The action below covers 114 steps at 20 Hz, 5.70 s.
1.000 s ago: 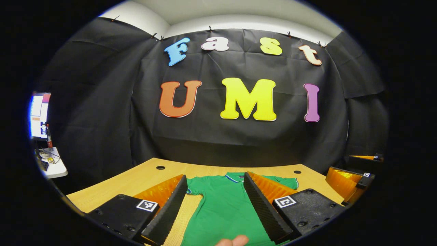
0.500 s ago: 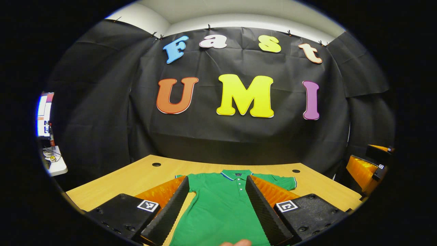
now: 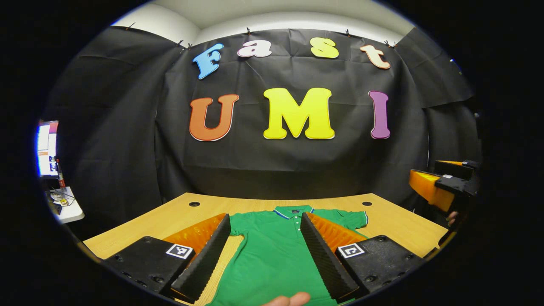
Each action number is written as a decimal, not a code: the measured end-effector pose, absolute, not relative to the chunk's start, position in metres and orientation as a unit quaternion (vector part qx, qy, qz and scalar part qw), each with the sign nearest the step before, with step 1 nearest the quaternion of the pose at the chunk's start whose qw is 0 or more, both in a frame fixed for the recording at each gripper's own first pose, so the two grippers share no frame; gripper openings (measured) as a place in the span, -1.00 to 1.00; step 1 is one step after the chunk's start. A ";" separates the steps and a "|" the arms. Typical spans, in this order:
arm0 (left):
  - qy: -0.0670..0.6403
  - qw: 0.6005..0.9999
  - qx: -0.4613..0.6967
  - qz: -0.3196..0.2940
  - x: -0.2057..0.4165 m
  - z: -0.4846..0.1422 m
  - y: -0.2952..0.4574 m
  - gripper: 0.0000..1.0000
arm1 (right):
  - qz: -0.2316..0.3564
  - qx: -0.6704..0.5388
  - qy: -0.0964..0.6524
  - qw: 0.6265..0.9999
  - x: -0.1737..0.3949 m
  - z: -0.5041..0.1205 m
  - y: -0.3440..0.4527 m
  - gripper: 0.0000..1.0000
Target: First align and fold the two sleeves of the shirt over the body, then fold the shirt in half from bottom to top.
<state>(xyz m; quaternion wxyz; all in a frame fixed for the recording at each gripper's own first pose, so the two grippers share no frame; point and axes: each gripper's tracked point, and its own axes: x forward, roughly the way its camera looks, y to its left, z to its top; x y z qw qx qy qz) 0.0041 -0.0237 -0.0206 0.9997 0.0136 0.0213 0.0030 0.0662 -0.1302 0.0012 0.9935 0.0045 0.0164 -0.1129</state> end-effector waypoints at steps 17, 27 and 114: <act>0.043 0.998 -0.014 0.047 0.022 -0.032 0.031 1.00 | -0.178 -0.004 0.277 0.944 0.289 -0.224 -0.200 0.85; 0.058 0.997 -0.025 0.040 0.028 -0.042 0.030 1.00 | -0.170 0.134 0.339 0.916 0.309 -0.271 -0.205 0.63; 0.182 0.976 -0.051 0.112 0.289 -0.184 0.121 1.00 | 0.075 0.005 0.103 0.992 -0.008 -0.119 -0.126 0.91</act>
